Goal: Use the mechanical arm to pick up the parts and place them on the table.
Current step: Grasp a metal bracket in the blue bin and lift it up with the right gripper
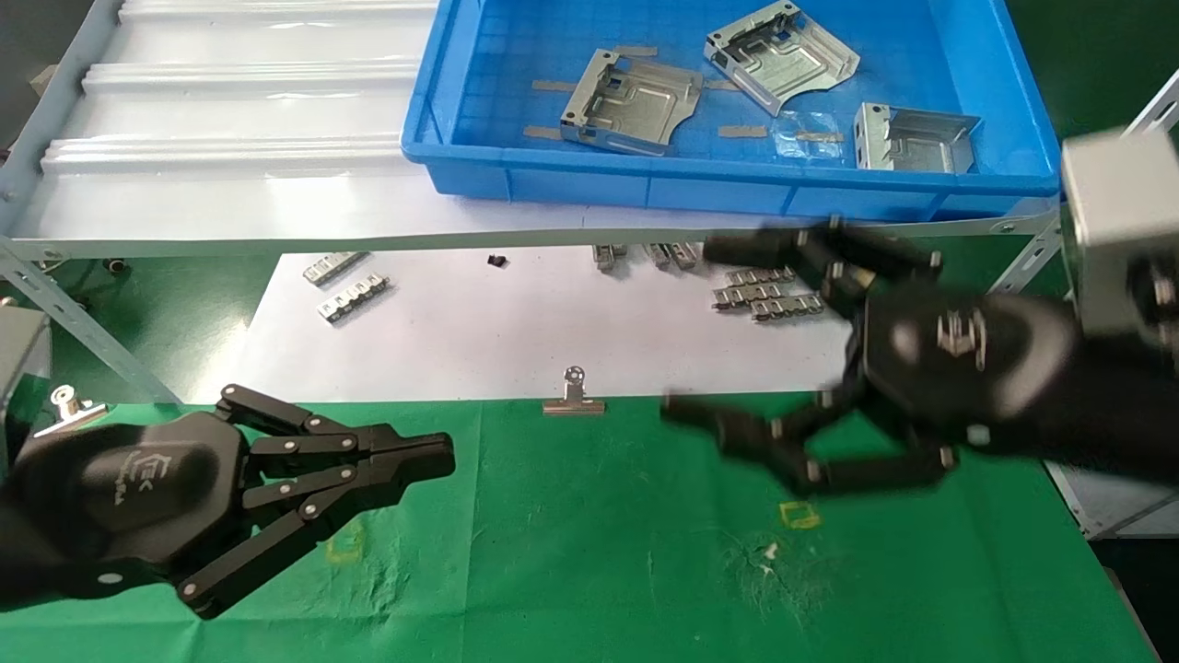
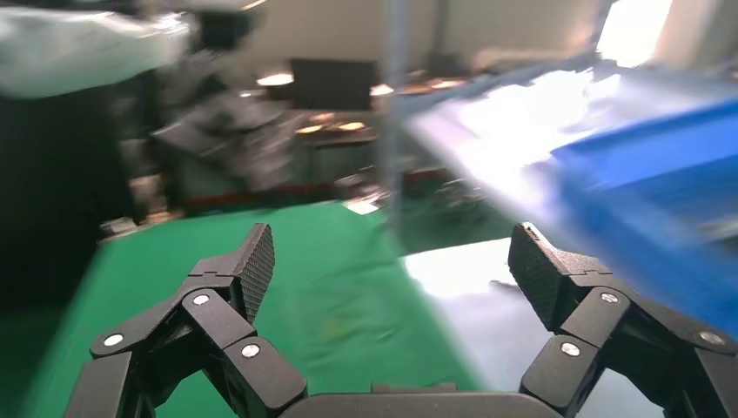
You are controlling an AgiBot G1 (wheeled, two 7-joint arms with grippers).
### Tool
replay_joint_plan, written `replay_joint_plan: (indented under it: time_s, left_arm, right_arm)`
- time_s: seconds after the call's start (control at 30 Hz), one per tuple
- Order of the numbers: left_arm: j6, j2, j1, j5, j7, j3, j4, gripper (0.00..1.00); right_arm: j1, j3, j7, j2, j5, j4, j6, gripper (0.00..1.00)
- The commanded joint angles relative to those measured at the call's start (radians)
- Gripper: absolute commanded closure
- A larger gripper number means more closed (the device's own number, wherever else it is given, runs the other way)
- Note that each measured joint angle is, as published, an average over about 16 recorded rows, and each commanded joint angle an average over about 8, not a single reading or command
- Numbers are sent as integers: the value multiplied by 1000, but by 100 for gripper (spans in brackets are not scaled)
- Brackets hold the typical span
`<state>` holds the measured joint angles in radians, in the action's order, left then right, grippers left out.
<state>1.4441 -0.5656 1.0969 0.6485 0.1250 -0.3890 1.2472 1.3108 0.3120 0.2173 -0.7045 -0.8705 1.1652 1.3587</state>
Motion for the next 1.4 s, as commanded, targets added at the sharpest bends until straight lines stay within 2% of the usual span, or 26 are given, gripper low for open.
replay_joint_plan:
  time_s: [0.03, 0.27, 0.53, 0.6, 0.8, 0.87, 1.0, 1.03, 1.07, 1.27, 1.3, 1.33, 1.4]
  left_arm:
    - [0, 0, 0, 0, 0, 0, 0, 100]
    - [0, 0, 0, 0, 0, 0, 0, 100]
    - [0, 0, 0, 0, 0, 0, 0, 100]
    - [0, 0, 0, 0, 0, 0, 0, 100]
    - [0, 0, 0, 0, 0, 0, 0, 100]
    - [0, 0, 0, 0, 0, 0, 0, 100]
    - [0, 0, 0, 0, 0, 0, 0, 100]
    - [0, 0, 0, 0, 0, 0, 0, 97]
    - [0, 0, 0, 0, 0, 0, 0, 89]
    - [0, 0, 0, 0, 0, 0, 0, 14]
    - [0, 0, 0, 0, 0, 0, 0, 4]
    - [0, 0, 0, 0, 0, 0, 0, 0]
    - [0, 0, 0, 0, 0, 0, 0, 0]
  right_arm:
    - [73, 8, 12, -26, -40, -28, -39, 0]
    - [327, 94, 57, -188, -255, -265, -230, 0]
    - [506, 182, 75, -354, -461, -566, -465, 1]
    - [541, 205, 73, -390, -504, -642, -502, 17]
    - [621, 256, 52, -479, -591, -845, -563, 91]
    - [640, 267, 39, -501, -607, -898, -573, 100]
    - [669, 281, 15, -536, -629, -981, -588, 100]
    - [675, 284, 9, -543, -633, -998, -593, 100]
    - [680, 286, 4, -550, -637, -1014, -599, 100]
    - [694, 289, -26, -580, -643, -1077, -645, 100]
    - [694, 288, -30, -584, -642, -1083, -652, 100]
    - [694, 287, -36, -588, -642, -1089, -660, 100]
    - [694, 286, -45, -595, -640, -1098, -673, 100]
